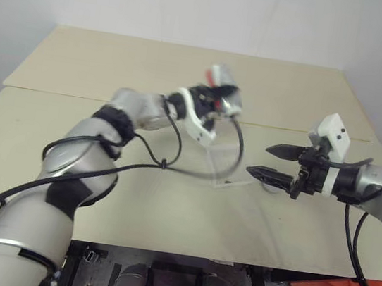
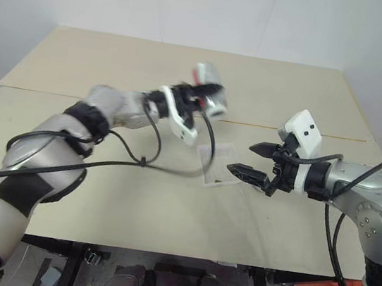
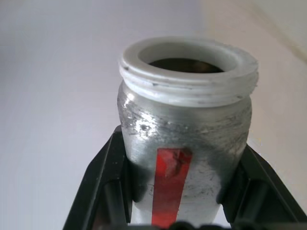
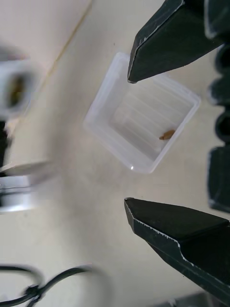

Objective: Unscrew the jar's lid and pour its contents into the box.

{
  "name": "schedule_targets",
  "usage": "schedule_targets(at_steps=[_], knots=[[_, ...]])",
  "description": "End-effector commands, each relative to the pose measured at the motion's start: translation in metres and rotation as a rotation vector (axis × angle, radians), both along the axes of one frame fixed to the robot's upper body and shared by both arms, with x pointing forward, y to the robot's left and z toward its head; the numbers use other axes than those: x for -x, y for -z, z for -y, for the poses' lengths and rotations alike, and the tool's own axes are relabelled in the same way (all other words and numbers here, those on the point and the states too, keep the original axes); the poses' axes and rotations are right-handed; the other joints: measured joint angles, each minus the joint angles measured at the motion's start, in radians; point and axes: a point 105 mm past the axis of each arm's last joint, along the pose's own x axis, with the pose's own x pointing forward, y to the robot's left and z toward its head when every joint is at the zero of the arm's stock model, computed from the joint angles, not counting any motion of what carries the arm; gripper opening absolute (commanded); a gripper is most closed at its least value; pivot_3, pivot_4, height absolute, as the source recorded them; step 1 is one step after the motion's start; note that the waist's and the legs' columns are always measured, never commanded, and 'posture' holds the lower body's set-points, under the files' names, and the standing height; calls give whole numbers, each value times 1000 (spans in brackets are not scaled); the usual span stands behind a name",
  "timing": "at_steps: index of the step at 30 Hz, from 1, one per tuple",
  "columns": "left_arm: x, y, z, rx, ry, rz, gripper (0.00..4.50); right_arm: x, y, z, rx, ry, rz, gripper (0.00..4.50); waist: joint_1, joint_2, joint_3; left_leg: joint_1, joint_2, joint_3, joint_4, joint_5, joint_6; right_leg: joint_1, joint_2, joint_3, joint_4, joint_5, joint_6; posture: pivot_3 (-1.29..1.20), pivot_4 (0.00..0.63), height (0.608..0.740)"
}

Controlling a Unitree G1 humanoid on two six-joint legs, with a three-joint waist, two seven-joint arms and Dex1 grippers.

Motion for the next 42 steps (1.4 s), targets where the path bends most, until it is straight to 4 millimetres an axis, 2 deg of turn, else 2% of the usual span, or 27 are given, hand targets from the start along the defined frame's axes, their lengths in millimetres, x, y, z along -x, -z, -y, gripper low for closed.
schedule_targets(at_steps=[1,5,9,12,16,24,29,33,35,37,41,42], knots=[[-4,-6,-27,374,-5,-402,1923,-1,-16,2,-7,-10,108,4450,-3,0,0,1,0,0,0,0,-1,1,0,0,0,0,0,0,150,740],[8,5,-67,721,49,-832,1923,-4,-16,1,-18,-24,119,4450,-9,0,0,-2,2,-1,6,0,0,1,1,-1,0,0,0,0,150,740],[30,11,-82,891,83,-1009,1923,-7,-16,-3,-27,-36,124,4450,-13,0,0,-1,1,-3,7,-1,2,3,2,-1,1,0,0,0,150,740],[40,27,-85,947,60,-1069,1923,-8,-16,-5,-32,-41,125,4450,-10,1,0,1,0,-4,7,-4,6,5,2,-1,0,0,0,0,150,740],[50,46,-80,987,66,-1121,1923,-9,-16,-7,-37,-44,130,4450,-8,1,-1,4,0,-4,7,-4,7,8,2,-1,-1,0,1,0,150,740],[39,76,-69,1018,9,-1108,1923,-8,-13,-12,-29,-50,127,4450,1,1,-1,9,0,-4,7,-4,6,12,2,0,-2,0,0,0,150,740],[36,95,-71,1018,-28,-1114,1923,-5,-12,-13,-28,-60,123,4450,1,1,-1,9,0,-5,7,-4,7,13,2,-1,-3,0,0,0,150,740],[37,101,-72,999,-37,-1115,1923,-5,-12,-15,-24,-66,120,4450,1,1,-1,10,0,-5,7,-4,7,14,1,-1,-3,0,0,0,150,740],[40,103,-74,974,-31,-1118,2645,-5,-12,-17,-25,-72,119,4500,0,1,-1,11,0,-5,7,-4,7,15,1,-1,-3,0,0,0,150,740],[44,103,-76,951,-24,-1127,3155,-5,-11,-18,-27,-78,116,4500,-2,1,-1,11,0,-5,6,-4,7,15,2,-1,-2,0,0,0,150,740],[57,90,-87,892,5,-1120,4486,-4,-7,-20,-21,-87,106,4500,-6,1,-1,11,1,-5,6,-4,7,14,2,-1,-3,0,0,0,150,740],[61,84,-92,870,11,-1113,4486,-4,-7,-20,-19,-87,105,4500,-6,1,-1,11,1,-5,6,-4,7,14,1,-1,-3,0,0,0,150,740]])
